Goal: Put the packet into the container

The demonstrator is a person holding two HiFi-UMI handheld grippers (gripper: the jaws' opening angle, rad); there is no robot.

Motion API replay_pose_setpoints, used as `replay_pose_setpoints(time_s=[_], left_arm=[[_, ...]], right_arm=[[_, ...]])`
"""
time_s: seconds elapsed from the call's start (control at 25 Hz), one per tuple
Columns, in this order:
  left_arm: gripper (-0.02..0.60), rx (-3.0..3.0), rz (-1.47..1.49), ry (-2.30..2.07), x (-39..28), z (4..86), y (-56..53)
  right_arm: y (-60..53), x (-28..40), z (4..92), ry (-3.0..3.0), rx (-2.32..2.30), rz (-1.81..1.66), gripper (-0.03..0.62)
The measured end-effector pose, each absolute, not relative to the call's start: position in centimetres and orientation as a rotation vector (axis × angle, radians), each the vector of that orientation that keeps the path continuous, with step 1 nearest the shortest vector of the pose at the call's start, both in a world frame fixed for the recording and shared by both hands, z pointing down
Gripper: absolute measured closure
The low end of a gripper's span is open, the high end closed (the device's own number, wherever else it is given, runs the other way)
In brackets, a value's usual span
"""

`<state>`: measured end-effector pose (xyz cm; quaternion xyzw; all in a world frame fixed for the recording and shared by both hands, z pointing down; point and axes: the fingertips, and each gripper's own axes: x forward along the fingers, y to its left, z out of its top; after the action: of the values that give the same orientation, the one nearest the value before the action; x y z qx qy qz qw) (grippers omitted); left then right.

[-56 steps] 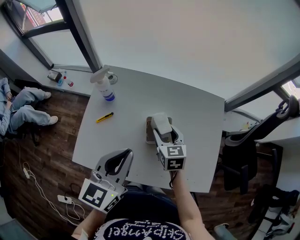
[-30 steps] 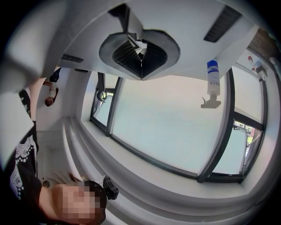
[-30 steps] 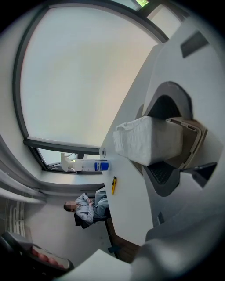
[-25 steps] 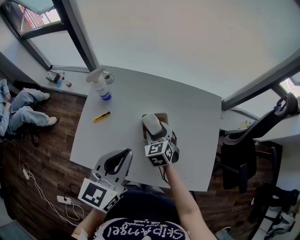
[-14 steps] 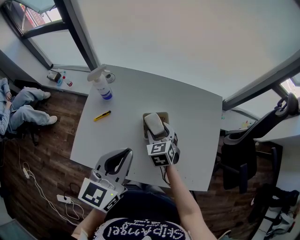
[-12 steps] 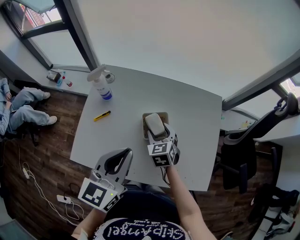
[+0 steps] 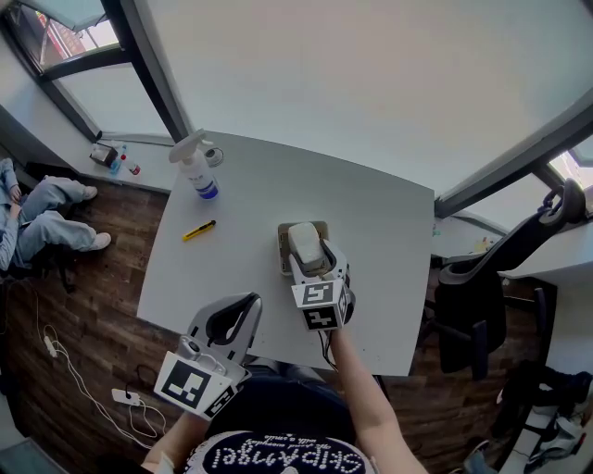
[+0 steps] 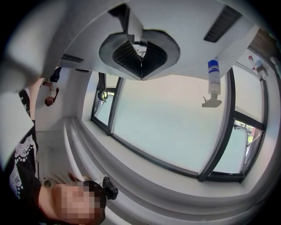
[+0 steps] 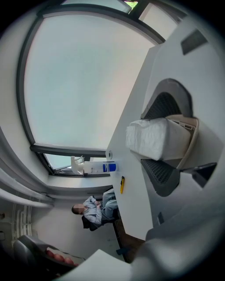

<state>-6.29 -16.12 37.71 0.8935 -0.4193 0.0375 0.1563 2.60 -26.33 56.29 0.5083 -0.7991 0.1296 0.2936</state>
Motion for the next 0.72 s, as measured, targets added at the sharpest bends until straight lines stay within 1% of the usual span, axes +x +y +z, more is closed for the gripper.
replay_pose_setpoints(time_s=[0.72], left_arm=[[0.574, 2.586, 0.091, -1.191, -5.7, 37.0, -15.8]], right_arm=[[-27.6, 3.7, 48.0, -2.265, 1.532, 0.295, 0.322]])
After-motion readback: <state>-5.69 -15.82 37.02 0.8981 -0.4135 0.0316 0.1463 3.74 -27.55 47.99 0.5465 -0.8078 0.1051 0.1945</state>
